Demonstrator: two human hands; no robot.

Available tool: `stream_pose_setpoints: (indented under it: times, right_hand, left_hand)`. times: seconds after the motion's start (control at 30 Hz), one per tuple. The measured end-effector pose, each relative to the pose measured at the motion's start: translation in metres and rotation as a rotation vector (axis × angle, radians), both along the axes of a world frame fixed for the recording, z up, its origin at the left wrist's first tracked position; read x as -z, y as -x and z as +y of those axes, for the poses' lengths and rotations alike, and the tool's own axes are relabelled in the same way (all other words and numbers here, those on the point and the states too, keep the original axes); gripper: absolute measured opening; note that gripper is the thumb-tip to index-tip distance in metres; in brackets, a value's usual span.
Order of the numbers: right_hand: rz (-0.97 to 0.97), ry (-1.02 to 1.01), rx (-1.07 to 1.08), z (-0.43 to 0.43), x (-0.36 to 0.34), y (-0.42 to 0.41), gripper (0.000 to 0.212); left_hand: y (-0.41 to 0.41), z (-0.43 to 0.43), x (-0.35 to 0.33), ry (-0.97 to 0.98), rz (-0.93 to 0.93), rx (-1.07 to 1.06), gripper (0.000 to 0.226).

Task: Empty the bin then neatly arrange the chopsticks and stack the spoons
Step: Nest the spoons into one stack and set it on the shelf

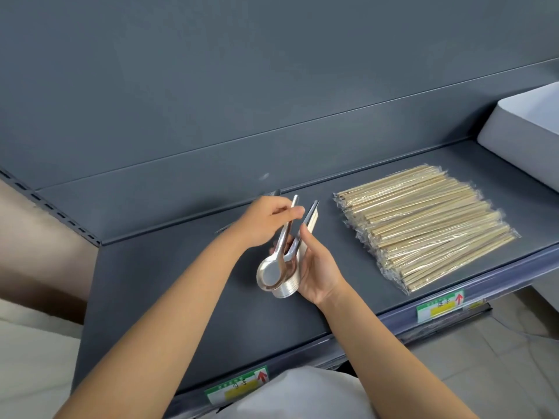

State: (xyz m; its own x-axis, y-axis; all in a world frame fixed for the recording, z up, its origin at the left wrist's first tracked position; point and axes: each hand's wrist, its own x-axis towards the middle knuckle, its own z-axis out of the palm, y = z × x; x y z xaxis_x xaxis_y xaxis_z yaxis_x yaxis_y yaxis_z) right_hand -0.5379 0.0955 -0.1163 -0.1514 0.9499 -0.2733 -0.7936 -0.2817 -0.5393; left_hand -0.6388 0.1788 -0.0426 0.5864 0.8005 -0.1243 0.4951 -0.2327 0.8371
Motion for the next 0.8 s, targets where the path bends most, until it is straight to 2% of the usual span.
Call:
stream_pose_setpoints:
  times: [0.1, 0.2, 0.27, 0.33, 0.4, 0.47, 0.53, 0.67, 0.8]
  right_hand:
    - [0.033, -0.053, -0.015, 0.0, -0.001, 0.001, 0.035]
    - [0.039, -0.07, -0.031, 0.002, 0.003, 0.0, 0.032]
    - [0.047, -0.062, -0.047, 0.004, 0.007, -0.001, 0.035]
    - [0.045, -0.029, -0.045, 0.004, 0.01, 0.0, 0.039]
    - [0.028, 0.023, -0.036, 0.004, 0.011, -0.001, 0.04]
    - [0.021, 0.054, -0.027, 0.004, 0.008, -0.002, 0.034]
    - [0.027, 0.076, -0.009, 0.003, 0.004, -0.002, 0.021]
    - [0.038, 0.066, -0.002, 0.002, 0.001, 0.0, 0.013]
    - [0.058, 0.071, 0.001, 0.002, 0.0, -0.001, 0.03]
  left_hand:
    - [-0.013, -0.004, 0.01, 0.083, -0.083, -0.038, 0.011]
    - [-0.019, -0.003, 0.021, 0.07, -0.101, -0.115, 0.019]
    - [-0.02, -0.003, 0.024, 0.002, -0.085, -0.131, 0.019]
    - [-0.017, -0.001, 0.028, -0.156, -0.042, -0.189, 0.021]
    - [-0.007, 0.007, 0.03, -0.367, 0.036, -0.307, 0.021]
    - [0.007, 0.017, 0.036, -0.548, 0.267, -0.372, 0.02]
    - [0.02, 0.026, 0.044, -0.568, 0.487, -0.339, 0.028]
    - [0.028, 0.029, 0.055, -0.59, 0.588, -0.228, 0.03]
    - [0.022, 0.027, 0.053, -0.603, 0.546, -0.144, 0.023]
